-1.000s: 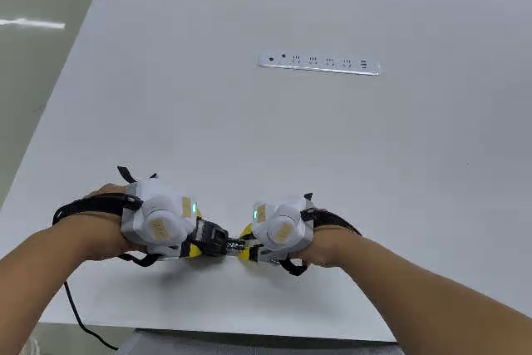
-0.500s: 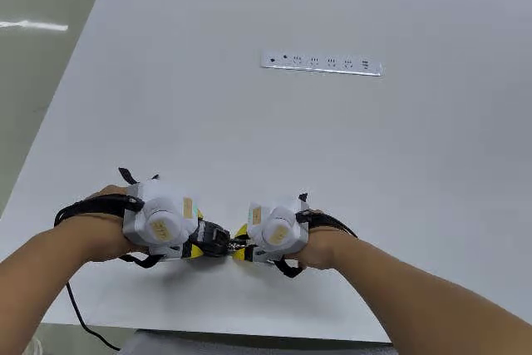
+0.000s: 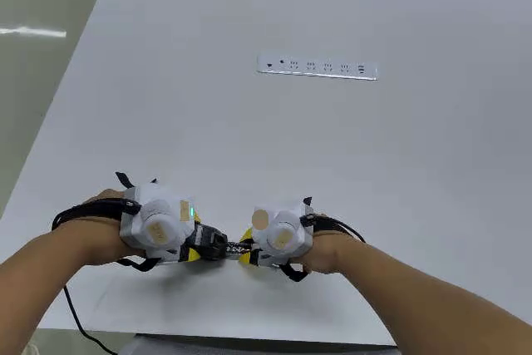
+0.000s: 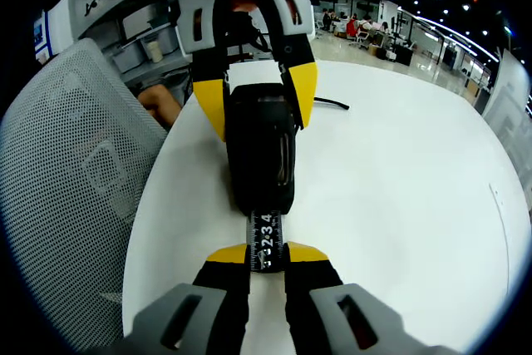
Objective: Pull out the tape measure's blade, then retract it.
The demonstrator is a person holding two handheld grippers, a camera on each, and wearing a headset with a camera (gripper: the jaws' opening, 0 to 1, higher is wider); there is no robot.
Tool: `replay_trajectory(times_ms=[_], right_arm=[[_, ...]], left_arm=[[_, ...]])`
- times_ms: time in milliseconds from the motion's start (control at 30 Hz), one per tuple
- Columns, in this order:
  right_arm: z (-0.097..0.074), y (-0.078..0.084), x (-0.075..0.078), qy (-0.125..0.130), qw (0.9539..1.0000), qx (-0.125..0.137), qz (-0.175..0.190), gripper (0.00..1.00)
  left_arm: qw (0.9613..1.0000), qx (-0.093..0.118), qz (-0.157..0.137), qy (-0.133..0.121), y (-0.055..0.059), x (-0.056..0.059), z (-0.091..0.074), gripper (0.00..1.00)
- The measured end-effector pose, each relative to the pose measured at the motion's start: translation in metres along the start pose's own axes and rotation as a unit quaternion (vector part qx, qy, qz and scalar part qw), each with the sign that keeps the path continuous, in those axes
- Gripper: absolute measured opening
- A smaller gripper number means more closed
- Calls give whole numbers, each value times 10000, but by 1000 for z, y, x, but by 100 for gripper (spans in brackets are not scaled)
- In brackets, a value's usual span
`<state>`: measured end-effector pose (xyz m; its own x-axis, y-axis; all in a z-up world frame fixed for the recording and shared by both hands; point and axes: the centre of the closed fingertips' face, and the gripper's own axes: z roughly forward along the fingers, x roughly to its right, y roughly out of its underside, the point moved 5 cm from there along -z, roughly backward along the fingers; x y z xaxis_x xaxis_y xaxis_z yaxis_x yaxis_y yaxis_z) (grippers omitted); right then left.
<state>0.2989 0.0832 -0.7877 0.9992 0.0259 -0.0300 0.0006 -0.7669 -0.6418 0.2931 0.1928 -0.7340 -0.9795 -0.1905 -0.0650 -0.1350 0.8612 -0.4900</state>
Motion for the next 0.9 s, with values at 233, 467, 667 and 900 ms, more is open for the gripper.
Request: replay_trajectory(times_ms=[233,467,667,900], right_arm=[[-2,3,1,31,10000,-28,-1,14],[-4,5,1,25,10000,-36,34,14],[-7,8,1,11,10000,-27,79,14],[-9,12,2,30,10000,-47,68,14]], left_arm=[[10000,6,-28,-12,0,0,0,29],[10000,3,-37,-18,0,0,-1,29],[10000,8,-61,-25,1,0,-1,29],[9999,14,-93,-45,1,-1,-2,29]])
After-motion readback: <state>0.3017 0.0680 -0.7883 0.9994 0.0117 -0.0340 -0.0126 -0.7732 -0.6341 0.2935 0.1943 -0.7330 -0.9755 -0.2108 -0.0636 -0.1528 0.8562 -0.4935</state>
